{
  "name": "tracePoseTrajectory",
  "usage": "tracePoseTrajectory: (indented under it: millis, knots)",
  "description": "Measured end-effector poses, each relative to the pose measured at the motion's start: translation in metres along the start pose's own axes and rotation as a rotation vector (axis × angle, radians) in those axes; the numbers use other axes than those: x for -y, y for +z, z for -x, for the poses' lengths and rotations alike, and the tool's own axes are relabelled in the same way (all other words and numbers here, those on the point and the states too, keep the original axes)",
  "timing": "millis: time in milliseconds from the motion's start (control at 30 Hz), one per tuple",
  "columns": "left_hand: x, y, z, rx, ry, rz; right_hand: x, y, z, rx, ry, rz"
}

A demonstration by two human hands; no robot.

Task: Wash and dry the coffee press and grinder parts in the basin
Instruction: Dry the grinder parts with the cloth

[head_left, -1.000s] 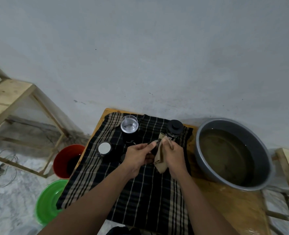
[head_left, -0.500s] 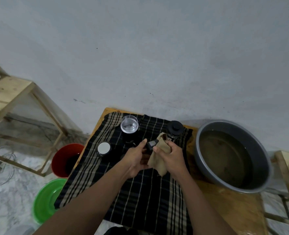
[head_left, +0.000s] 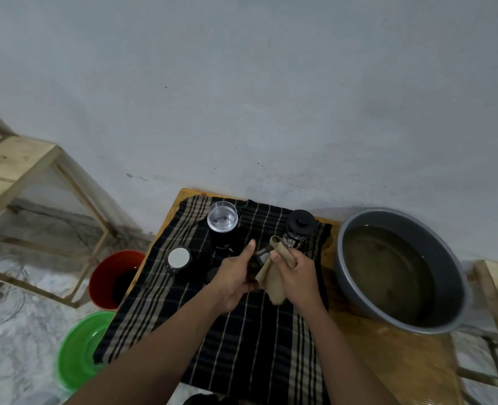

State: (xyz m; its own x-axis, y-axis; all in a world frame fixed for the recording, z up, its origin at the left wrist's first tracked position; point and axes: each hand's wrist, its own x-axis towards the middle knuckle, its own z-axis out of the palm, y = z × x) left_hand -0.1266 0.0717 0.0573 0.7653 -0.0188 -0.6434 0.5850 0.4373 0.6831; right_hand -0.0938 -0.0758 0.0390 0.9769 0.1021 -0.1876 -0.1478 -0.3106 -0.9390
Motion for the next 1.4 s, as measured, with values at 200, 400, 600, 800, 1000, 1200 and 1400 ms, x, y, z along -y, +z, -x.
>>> tracePoseTrajectory:
  millis: [200,400,600,800,1000,1200,1400]
  knots:
    - [0.004,-0.003,0.0,0.07,0.04,-0.005,0.002,-0.002,-0.003,0.053,-0.018,0.006]
    - [0.008,-0.009,-0.003,0.051,0.001,0.034,0.003,-0.001,-0.008,-0.008,0.002,0.053]
    - [0.007,-0.005,-0.005,-0.038,-0.153,0.143,0.008,-0.005,-0.009,0.131,0.118,-0.178]
    - [0.004,-0.002,0.003,-0.014,-0.231,-0.028,-0.001,0.001,-0.012,0.005,0.051,0.029]
    - [0.005,-0.006,-0.004,-0.059,-0.26,0.074,-0.003,-0.01,-0.007,0.192,0.12,-0.147]
    - [-0.001,-0.005,-0.002,-0.138,-0.103,-0.294,-0.004,-0.012,-0.004,0.163,0.076,-0.073]
    - [0.004,-0.006,-0.004,-0.055,0.031,-0.127,0.0,-0.009,-0.009,0.053,0.058,0.023]
